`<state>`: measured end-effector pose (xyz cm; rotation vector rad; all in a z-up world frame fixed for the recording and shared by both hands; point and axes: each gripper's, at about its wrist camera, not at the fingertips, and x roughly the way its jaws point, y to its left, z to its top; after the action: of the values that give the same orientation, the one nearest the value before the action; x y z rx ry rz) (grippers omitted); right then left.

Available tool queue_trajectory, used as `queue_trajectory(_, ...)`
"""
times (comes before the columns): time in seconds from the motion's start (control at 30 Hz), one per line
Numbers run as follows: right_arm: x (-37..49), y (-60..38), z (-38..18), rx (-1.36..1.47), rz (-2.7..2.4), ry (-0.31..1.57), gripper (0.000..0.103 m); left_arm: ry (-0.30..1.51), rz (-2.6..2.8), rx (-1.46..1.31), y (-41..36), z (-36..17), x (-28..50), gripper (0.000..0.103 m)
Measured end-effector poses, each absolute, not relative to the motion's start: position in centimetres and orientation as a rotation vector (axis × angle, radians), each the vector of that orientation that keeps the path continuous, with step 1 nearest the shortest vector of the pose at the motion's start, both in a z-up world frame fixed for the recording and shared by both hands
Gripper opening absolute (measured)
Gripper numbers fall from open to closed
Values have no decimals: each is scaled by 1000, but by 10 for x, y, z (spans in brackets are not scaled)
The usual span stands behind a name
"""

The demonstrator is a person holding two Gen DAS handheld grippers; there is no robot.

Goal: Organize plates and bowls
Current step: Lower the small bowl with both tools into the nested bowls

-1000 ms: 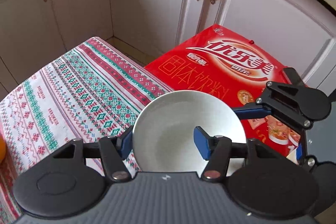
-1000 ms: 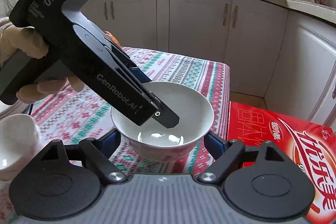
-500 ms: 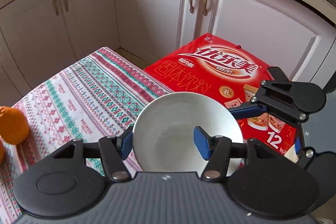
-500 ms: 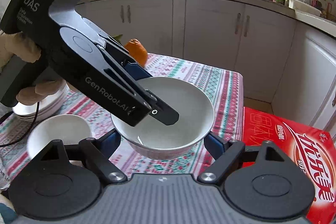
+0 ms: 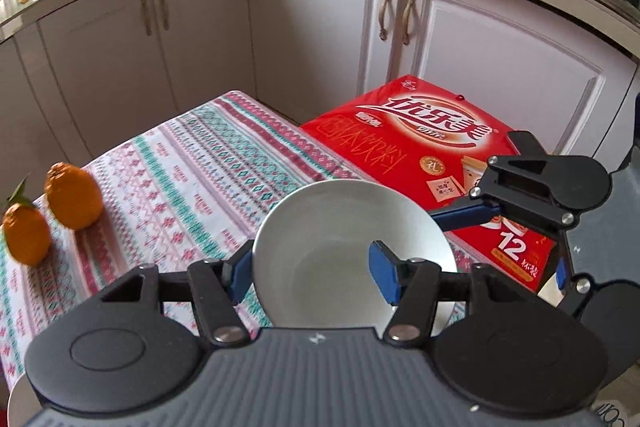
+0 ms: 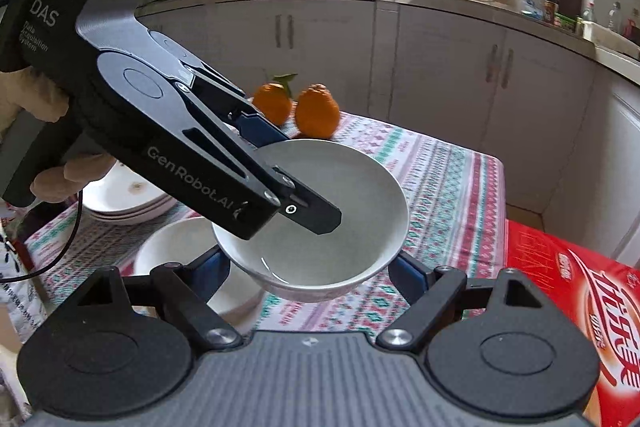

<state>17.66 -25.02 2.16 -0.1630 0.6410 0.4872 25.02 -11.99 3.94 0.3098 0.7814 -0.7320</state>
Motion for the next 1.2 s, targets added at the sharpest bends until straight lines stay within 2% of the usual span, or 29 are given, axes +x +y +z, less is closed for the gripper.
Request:
queue_trajectory(0.53, 168, -204, 21, -208, 596, 649, 89, 780, -629, 252, -69, 37, 229, 59)
queue_trajectory(1.2, 171, -194, 1, -211, 651, 739, 89, 854, -610, 201, -55, 4, 224, 59)
